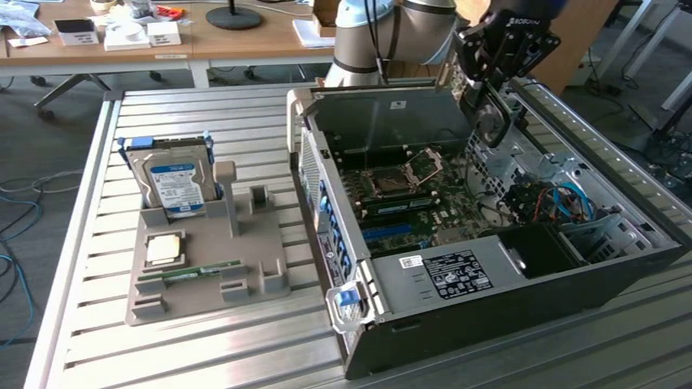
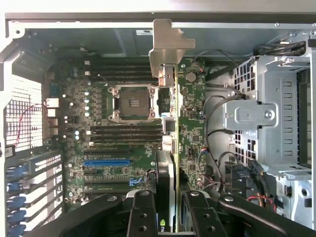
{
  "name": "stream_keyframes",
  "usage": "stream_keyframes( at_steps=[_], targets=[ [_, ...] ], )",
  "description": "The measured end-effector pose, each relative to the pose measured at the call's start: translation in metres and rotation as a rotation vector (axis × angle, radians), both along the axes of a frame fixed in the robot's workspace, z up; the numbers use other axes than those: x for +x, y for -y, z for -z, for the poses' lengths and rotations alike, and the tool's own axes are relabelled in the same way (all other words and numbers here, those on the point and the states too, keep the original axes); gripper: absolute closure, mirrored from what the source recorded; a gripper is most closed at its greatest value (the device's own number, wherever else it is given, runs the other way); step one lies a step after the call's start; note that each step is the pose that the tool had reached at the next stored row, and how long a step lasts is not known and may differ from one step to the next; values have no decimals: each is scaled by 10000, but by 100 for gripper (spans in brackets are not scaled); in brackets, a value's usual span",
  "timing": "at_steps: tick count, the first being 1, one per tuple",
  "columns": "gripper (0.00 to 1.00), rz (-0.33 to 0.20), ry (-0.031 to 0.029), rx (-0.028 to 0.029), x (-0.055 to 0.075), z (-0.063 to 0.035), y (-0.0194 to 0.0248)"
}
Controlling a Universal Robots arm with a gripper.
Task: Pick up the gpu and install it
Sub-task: 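Pick up the gpu and move the gpu toward the slot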
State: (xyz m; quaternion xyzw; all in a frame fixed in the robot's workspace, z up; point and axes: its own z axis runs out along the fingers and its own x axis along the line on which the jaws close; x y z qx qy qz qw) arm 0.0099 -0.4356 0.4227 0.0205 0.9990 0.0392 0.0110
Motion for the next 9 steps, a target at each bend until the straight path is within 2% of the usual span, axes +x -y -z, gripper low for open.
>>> stream_keyframes(
  at_steps=[9],
  targets=[
    [73,1,0,0,52,0,0]
  ],
)
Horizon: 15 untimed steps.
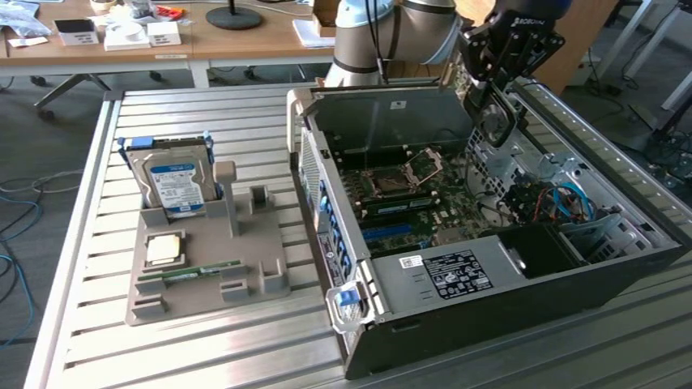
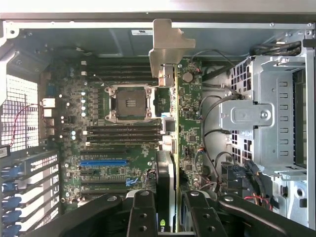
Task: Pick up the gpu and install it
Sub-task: 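Pick up the gpu and move the gpu toward the slot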
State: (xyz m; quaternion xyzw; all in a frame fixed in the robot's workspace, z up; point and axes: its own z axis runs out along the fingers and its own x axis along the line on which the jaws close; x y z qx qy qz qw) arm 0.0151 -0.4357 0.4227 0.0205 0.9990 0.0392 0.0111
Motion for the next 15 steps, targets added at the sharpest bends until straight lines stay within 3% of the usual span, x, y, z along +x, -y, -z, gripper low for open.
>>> stream_keyframes(
  at_steps=[15],
  targets=[
    [73,-2,0,-1,84,0,0]
  ],
)
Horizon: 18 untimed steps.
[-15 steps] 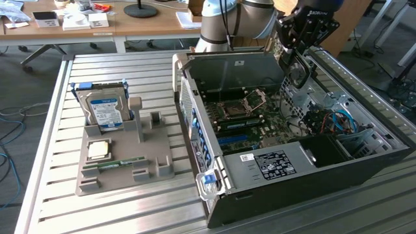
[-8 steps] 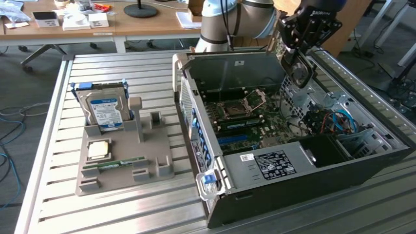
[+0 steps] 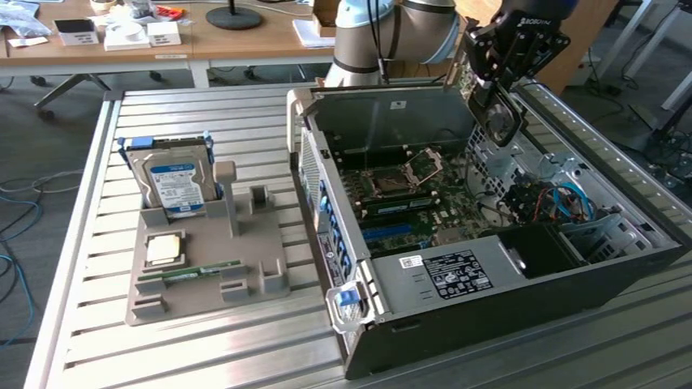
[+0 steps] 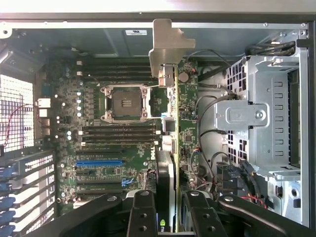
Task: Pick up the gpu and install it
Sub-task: 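Pick up the gpu and move the gpu toward the slot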
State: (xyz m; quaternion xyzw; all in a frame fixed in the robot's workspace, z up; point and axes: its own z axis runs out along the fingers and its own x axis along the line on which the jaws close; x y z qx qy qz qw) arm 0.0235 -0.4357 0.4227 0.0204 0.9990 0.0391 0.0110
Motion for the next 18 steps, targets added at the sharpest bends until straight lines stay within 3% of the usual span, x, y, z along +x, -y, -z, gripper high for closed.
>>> stream_keyframes(
  at_steps=[18],
  targets=[
    [73,1,0,0,102,0,0]
  ],
)
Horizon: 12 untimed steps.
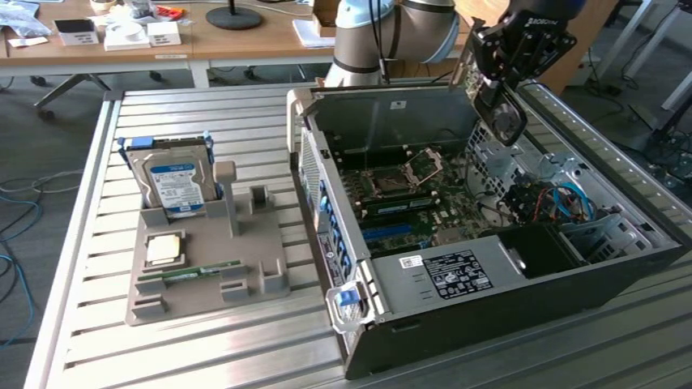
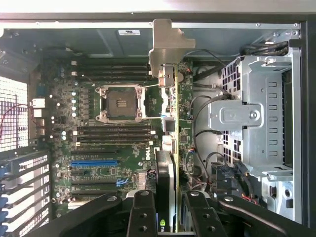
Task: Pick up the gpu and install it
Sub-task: 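Pick up the gpu and move the gpu toward the slot, then insert the gpu into the slot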
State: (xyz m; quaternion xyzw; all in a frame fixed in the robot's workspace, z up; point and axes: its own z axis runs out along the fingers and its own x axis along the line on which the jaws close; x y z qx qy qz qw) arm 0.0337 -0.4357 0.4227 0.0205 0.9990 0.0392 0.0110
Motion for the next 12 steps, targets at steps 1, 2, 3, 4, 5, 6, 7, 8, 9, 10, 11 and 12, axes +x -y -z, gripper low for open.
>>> stream_keyframes(
  at_steps=[1,2,3,4,5,6,7,8,9,10,11,12],
  targets=[
    [73,1,0,-1,1,0,0],
    [73,1,1,0,2,0,0],
    [73,-2,0,0,5,0,0],
    [73,-3,1,0,11,0,0],
    [73,-2,0,0,16,0,0],
    [73,0,0,0,17,0,0],
    [73,0,0,0,17,0,0],
    [73,0,0,0,17,0,0],
    [73,0,0,0,17,0,0],
    [73,0,1,0,17,0,0],
    [73,-1,1,0,17,0,0],
    [73,-1,0,0,17,0,0]
  ],
)
